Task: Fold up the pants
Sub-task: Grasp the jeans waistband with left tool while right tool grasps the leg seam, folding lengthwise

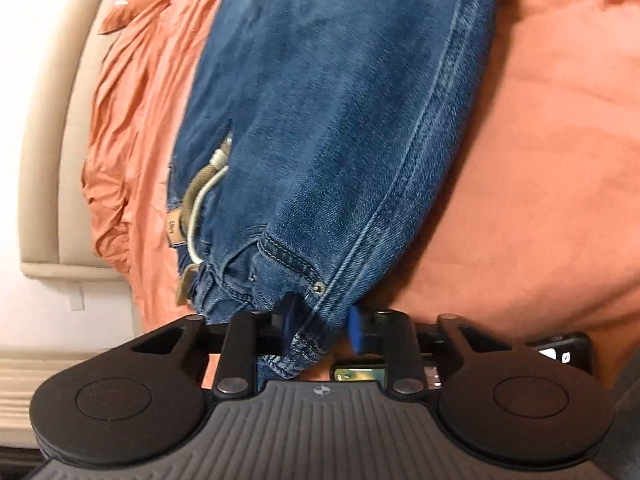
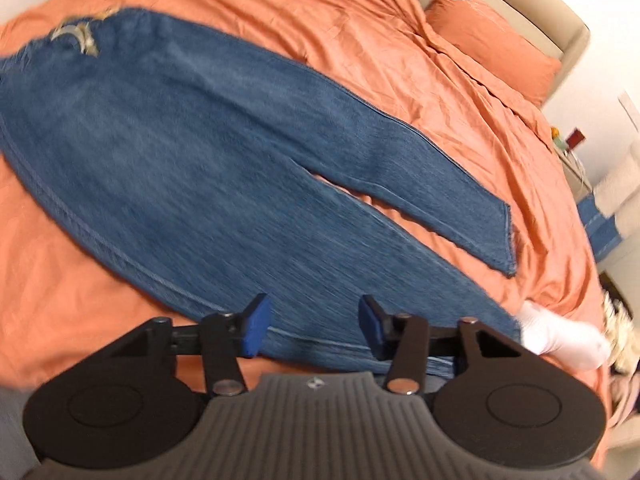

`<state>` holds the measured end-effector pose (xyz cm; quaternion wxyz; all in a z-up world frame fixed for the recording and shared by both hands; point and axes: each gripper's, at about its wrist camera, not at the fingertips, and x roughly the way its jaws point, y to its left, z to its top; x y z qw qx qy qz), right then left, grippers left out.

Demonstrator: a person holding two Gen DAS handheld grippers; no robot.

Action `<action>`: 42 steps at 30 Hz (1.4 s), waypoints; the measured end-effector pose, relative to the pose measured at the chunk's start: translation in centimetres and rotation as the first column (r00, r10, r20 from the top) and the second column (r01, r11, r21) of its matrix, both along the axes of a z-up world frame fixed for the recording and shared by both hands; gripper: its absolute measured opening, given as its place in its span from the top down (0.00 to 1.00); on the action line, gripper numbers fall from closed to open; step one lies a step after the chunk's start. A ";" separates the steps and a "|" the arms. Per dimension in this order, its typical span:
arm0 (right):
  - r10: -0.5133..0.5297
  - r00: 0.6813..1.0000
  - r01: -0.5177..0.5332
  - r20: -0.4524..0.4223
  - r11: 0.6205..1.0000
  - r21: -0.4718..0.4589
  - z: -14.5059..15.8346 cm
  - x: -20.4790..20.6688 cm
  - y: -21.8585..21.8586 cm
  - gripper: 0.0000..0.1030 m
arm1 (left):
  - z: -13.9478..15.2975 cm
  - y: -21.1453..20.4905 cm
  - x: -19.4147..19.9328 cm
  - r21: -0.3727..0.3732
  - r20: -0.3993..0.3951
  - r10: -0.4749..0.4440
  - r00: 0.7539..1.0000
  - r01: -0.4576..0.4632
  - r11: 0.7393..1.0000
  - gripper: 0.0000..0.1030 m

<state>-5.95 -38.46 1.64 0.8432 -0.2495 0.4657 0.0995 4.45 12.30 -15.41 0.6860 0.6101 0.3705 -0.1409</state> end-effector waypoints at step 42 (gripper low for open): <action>0.325 0.940 -0.324 -0.099 0.767 -0.554 -1.5 2.3 -10.0 0.95 | 13.3 -0.5 6.7 -0.554 0.181 0.525 0.832 -0.355 0.754 0.95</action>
